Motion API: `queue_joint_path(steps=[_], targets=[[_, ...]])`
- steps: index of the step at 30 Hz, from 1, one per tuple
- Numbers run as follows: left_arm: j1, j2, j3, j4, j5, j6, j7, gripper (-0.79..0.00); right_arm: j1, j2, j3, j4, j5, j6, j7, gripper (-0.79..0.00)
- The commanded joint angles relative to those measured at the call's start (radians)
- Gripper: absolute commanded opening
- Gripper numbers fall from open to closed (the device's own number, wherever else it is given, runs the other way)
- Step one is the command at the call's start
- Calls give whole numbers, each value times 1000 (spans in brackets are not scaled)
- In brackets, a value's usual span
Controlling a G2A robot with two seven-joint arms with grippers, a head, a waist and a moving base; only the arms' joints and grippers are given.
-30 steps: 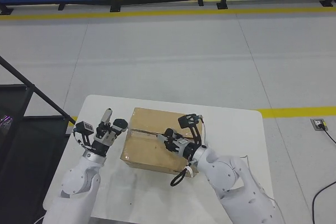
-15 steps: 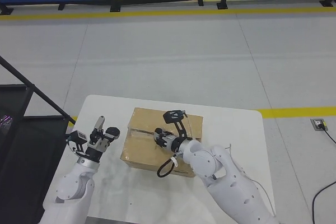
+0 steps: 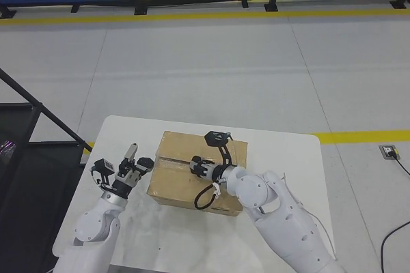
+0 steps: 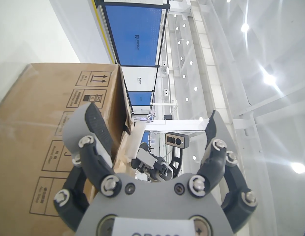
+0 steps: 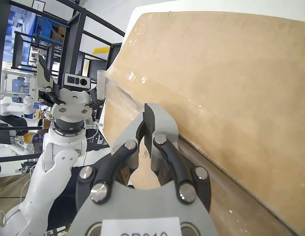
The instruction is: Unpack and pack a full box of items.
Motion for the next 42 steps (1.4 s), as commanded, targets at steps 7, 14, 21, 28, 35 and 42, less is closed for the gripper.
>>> queue_joint_path(steps=[7,14,21,28,35,42], targets=[[3,-1,1,-2,1,2,-4,0,-73,18,63,-115,-30,-26,-44,-785],[7,-2,1,-2,-7,0,-8,0,-59,18,40,-83,-77,-1,-7,-785],[15,-1,-8,1,-3,6,-13,0,-25,9,27,-36,-79,57,19,-785],[11,-2,6,7,7,14,-36,0,-72,27,92,-97,-73,100,90,-785],[4,-3,12,13,6,14,-40,0,-166,51,184,-196,-77,117,107,-785],[9,-3,2,-14,2,-9,-39,0,-252,72,275,-266,-73,155,127,-785]])
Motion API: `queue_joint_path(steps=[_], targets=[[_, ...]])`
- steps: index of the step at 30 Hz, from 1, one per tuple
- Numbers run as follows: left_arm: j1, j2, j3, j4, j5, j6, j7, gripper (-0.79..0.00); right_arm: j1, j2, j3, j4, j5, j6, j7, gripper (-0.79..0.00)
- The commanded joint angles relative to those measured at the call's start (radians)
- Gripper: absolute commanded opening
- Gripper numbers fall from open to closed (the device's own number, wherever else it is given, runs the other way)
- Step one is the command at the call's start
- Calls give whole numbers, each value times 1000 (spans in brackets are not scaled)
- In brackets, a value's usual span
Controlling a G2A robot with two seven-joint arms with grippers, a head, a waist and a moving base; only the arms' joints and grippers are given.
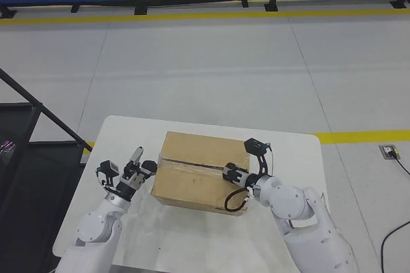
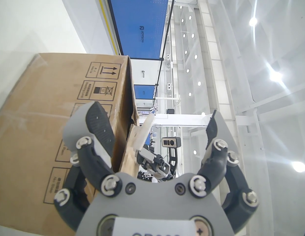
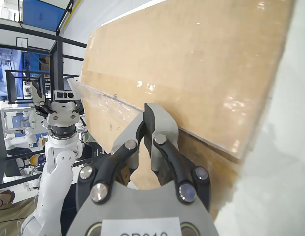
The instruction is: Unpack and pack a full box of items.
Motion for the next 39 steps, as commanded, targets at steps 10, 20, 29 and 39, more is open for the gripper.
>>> queue_joint_path(steps=[10,20,29,39], targets=[[82,9,-59,-223,-36,-40,-29,0,-118,20,101,-75,42,-20,-61,-785],[5,-2,36,-140,44,3,-9,0,-141,29,108,-75,67,-54,-70,-785],[-80,-15,77,40,37,-17,21,0,-147,35,102,-85,68,-74,-82,-785],[-55,-9,27,57,-7,-23,15,0,-147,41,95,-89,77,-76,-92,-785]])
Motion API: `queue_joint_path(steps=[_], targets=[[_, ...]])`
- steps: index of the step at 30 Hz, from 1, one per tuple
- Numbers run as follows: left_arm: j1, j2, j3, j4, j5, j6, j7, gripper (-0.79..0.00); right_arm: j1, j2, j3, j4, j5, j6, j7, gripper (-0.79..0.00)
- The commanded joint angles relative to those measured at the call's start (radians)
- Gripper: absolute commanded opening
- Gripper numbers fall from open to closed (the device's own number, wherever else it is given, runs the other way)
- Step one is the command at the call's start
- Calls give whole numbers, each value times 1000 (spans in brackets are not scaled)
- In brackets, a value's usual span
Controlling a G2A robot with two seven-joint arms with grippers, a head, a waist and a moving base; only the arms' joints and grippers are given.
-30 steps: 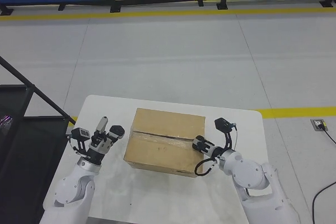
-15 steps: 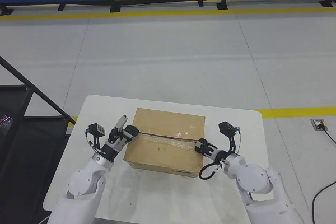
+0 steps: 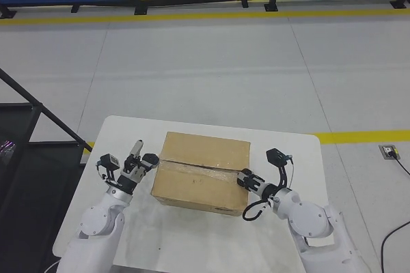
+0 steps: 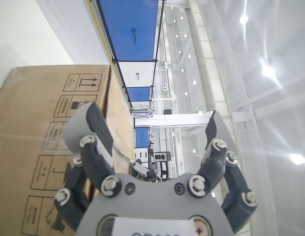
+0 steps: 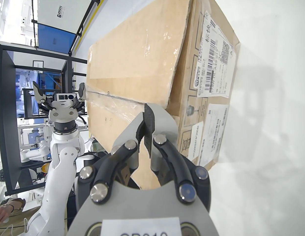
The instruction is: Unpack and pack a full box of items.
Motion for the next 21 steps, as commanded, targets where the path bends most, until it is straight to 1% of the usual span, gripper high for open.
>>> queue_joint_path(steps=[1,6,11,16,21], targets=[[2,-1,7,6,8,4,-7,0,3,1,-1,5,4,-2,-1,-785],[-1,-5,24,17,22,1,7,0,10,3,-10,11,10,-5,-4,-785],[-3,-7,25,24,14,-5,9,0,0,5,-12,-2,23,-34,-33,-785],[18,0,-30,-16,-14,-31,26,0,-49,10,19,-71,42,-127,-118,-785],[73,12,-112,-106,-35,-46,29,0,-105,15,45,-123,53,-313,-248,-785]])
